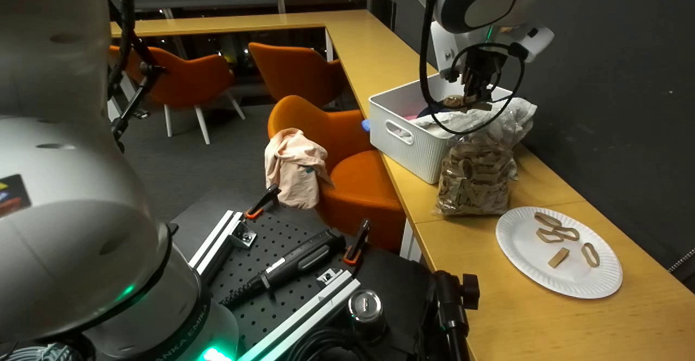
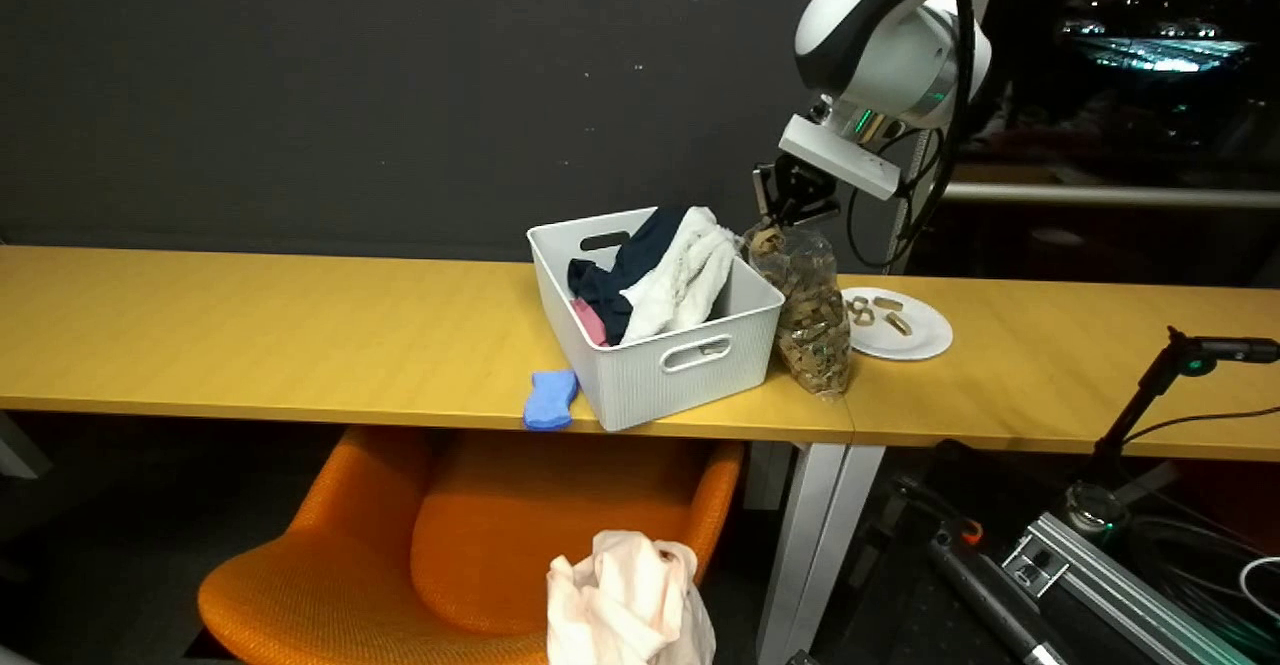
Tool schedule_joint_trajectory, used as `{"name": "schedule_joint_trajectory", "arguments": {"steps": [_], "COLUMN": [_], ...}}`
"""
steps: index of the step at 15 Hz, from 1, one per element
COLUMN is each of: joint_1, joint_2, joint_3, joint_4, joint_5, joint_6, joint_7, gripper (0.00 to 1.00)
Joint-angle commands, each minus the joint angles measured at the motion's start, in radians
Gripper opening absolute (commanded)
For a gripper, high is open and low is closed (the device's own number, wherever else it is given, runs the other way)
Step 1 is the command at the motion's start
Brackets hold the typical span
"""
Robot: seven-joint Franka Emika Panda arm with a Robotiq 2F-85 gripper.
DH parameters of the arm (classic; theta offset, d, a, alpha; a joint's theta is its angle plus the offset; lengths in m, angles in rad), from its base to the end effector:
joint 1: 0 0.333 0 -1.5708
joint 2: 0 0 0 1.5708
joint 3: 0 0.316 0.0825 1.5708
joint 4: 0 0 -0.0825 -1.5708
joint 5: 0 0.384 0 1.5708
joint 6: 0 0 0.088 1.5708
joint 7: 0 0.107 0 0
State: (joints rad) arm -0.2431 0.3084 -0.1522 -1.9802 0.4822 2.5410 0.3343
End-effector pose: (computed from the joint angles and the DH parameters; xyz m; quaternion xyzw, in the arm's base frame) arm 0.5802 -0.2431 0.3383 -0.8422 0.5056 -0.1315 0.1333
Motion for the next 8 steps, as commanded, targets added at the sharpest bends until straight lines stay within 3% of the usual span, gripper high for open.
{"name": "schedule_joint_trajectory", "arguments": {"steps": [1, 8], "joint_1": [-0.026, -0.066], "joint_2": [0.027, 0.052], "joint_3": [-0.007, -0.043], "joint_4": [0.025, 0.035], "joint_5": [0.033, 0.007], "joint_6": [0.016, 0.027], "joint_7": [-0.017, 0.007], "gripper": [0.01, 0.01]}}
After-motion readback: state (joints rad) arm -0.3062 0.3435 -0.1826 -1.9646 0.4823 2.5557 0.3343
